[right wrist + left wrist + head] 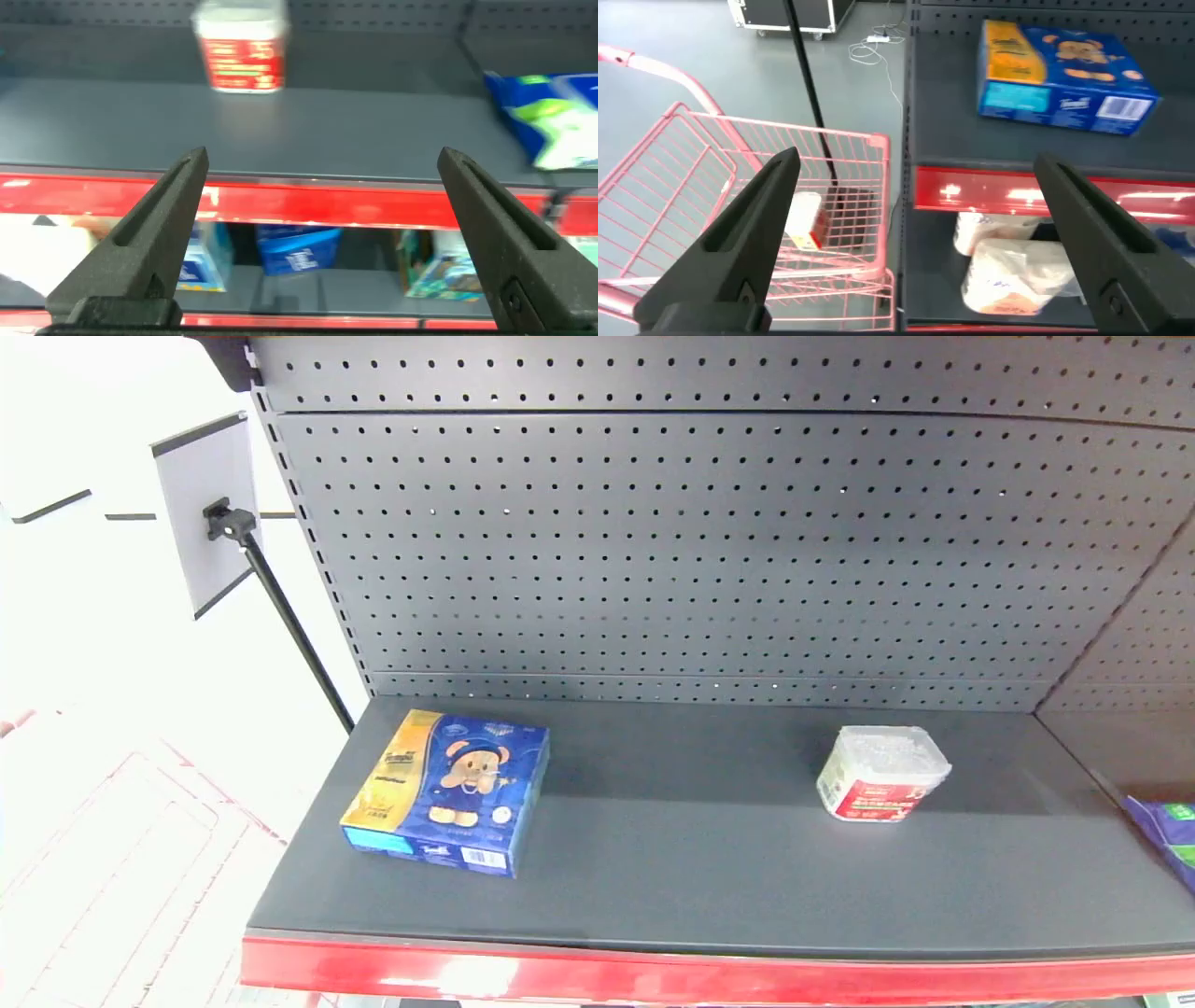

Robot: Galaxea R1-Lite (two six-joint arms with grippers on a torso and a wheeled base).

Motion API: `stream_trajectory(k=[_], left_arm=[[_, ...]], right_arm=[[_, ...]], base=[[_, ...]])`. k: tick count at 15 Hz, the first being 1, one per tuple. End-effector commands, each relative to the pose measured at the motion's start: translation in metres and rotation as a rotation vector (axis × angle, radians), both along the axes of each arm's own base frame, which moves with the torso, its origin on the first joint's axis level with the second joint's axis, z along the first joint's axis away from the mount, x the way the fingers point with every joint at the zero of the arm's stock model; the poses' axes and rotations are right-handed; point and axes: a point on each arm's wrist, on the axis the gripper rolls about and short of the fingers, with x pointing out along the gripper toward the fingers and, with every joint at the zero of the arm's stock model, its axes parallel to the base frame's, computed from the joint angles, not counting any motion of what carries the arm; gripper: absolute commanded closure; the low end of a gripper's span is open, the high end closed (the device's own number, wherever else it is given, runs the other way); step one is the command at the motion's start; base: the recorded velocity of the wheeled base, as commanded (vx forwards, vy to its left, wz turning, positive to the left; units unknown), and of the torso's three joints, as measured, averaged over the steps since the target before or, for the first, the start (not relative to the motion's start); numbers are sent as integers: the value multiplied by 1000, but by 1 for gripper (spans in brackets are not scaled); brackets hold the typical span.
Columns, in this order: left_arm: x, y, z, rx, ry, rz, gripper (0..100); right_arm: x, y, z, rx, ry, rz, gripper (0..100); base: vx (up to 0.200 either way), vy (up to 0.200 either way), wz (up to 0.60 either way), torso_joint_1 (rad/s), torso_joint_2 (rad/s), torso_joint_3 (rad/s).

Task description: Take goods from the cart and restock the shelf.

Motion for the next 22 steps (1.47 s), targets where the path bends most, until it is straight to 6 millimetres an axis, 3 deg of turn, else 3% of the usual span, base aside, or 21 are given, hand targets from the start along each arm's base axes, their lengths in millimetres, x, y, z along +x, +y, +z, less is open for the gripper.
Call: stream_trajectory(k=[1, 17, 22], left_arm=[[0, 0, 0, 0, 1, 0, 0], [0, 0, 0, -2, 1, 0, 0], [0, 0, 0, -2, 1, 0, 0]], right_arm=[[0, 0, 0, -1, 1, 0, 0], [0, 0, 0, -1, 1, 0, 0], [0, 0, 0, -1, 1, 0, 0]], base=[[0, 200, 0, 12, 2, 2], [0, 200, 0, 2, 2, 3], [-40, 0, 0, 1, 0, 0]])
